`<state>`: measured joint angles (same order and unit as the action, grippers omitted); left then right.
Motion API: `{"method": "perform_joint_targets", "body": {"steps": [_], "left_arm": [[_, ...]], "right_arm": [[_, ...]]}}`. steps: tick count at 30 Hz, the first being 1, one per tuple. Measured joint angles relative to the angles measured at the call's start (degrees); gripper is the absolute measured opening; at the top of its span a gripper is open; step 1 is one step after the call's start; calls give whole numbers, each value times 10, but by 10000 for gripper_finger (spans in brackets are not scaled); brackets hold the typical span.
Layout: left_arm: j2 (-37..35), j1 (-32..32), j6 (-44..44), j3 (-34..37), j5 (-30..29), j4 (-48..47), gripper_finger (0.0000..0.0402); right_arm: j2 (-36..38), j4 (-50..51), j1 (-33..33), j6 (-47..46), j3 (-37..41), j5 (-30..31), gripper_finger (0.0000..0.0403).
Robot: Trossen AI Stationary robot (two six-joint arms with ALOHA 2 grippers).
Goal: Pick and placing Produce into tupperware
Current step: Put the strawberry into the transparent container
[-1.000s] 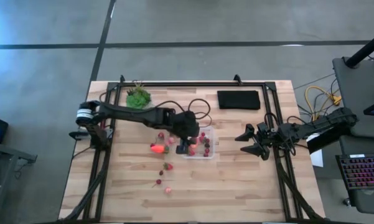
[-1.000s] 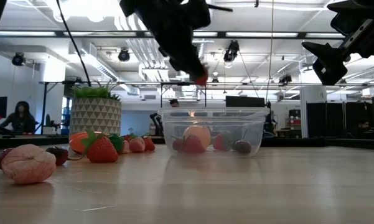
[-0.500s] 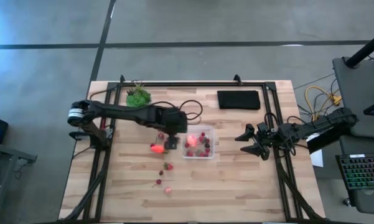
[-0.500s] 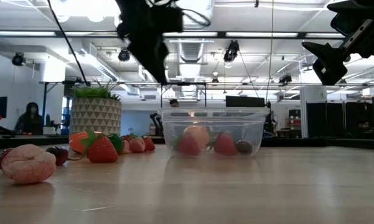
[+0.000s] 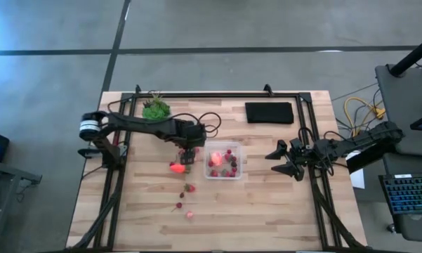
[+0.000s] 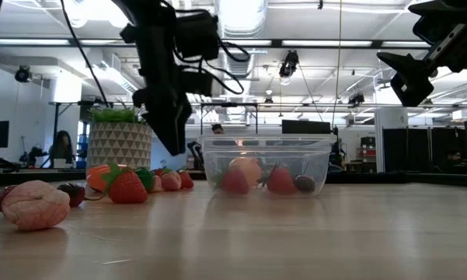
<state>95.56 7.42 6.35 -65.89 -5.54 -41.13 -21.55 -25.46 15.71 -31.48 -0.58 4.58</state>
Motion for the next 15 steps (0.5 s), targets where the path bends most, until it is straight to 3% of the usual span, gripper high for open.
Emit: {"method": "perform_joint_targets", "body": {"steps": [7,15], "left_arm": [[27,7,44,4,-5,64,267],[36,22,46,28,8,65,267]], "right_arm": [[0,0,0,0,0,0,296],[1,-1,0,0,0,0,297]]}}
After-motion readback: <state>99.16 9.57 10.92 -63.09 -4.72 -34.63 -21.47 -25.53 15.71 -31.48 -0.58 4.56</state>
